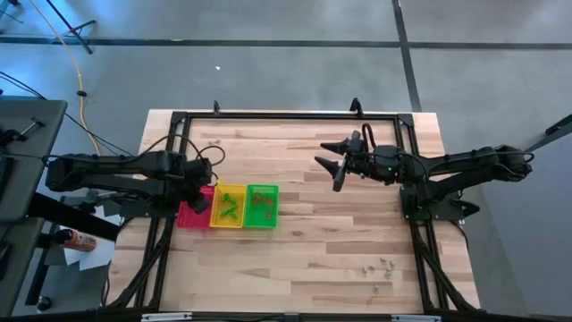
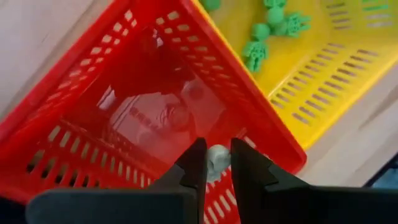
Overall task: Sort Halloween decoration
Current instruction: Put the white skull toy into the red bin
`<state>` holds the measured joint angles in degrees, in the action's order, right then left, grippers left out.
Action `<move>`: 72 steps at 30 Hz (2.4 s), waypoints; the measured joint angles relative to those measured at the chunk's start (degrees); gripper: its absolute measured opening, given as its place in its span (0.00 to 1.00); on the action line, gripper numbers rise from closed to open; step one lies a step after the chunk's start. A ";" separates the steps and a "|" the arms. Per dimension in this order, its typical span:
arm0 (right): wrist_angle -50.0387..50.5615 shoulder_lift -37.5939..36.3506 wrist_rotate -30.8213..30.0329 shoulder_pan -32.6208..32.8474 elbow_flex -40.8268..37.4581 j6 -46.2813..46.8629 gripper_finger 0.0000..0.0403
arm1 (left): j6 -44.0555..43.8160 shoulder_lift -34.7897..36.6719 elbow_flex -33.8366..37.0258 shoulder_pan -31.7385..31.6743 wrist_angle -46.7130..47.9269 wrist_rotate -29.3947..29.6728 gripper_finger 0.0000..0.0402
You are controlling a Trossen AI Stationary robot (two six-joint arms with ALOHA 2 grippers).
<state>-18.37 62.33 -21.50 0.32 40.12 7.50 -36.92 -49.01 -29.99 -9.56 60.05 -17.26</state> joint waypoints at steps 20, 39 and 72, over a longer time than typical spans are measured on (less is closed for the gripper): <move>0.19 -0.02 -0.04 -2.60 0.00 0.14 0.55 | 3.31 -2.21 0.61 -0.02 -1.74 13.35 0.10; 1.65 -0.02 -0.02 -2.60 0.00 0.14 0.55 | 1.04 -12.90 2.63 -0.04 -7.93 17.69 0.10; 2.75 -0.02 -0.02 -2.60 0.00 1.47 0.55 | 5.23 -9.00 -17.79 -0.17 1.14 19.17 0.41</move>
<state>-15.62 62.30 -21.52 -2.28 40.12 8.97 -31.69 -58.01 -47.78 -9.74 61.20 1.91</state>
